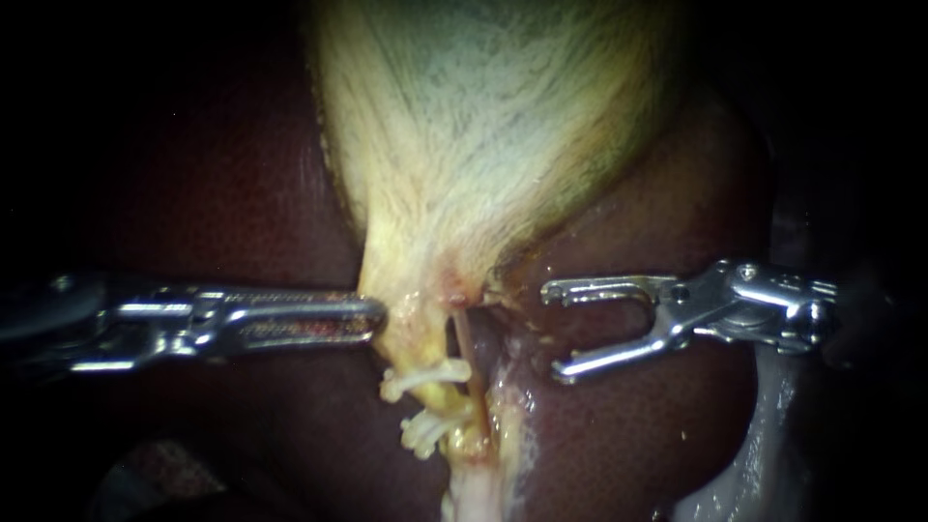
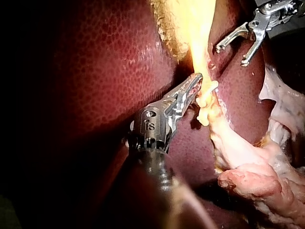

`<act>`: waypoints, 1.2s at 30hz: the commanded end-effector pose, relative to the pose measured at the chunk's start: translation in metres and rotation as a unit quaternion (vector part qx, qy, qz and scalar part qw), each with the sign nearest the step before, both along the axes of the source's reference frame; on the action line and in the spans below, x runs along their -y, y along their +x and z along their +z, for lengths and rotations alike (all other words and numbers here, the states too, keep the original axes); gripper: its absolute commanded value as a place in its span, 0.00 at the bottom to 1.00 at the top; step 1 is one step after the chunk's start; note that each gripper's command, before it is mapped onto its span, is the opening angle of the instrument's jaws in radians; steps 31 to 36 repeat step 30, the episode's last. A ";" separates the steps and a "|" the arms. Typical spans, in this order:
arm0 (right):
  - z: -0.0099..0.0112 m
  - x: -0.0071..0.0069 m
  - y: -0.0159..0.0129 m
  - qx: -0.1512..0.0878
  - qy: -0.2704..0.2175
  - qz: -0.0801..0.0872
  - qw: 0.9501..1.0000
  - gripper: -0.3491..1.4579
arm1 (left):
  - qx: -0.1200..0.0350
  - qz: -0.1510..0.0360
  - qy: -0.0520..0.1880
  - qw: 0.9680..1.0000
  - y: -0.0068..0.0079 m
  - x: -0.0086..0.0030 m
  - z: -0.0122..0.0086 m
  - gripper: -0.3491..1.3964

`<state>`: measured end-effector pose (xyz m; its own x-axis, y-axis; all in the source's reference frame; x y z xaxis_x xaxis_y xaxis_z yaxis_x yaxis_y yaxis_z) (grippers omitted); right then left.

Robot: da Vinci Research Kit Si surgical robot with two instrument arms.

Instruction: Going back third clip left tube

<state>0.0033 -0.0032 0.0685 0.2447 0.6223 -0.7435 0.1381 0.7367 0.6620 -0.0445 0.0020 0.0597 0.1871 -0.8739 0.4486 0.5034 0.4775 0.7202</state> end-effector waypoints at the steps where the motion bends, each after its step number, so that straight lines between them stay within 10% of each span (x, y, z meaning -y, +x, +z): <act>1: 0.0001 0.0001 0.0000 0.000 0.000 0.000 1.000 0.52 | -0.001 -0.002 -0.002 1.000 -0.0004 0.0002 0.0004 0.00; 12: 0.0000 0.0002 -0.0003 0.000 0.000 0.000 1.000 0.52 | -0.003 0.008 0.000 1.000 -0.0048 0.0008 0.0034 0.00; 36: -0.0001 0.0003 -0.0006 -0.001 0.000 -0.001 1.000 0.52 | -0.002 0.010 0.000 1.000 -0.0048 0.0009 0.0033 0.00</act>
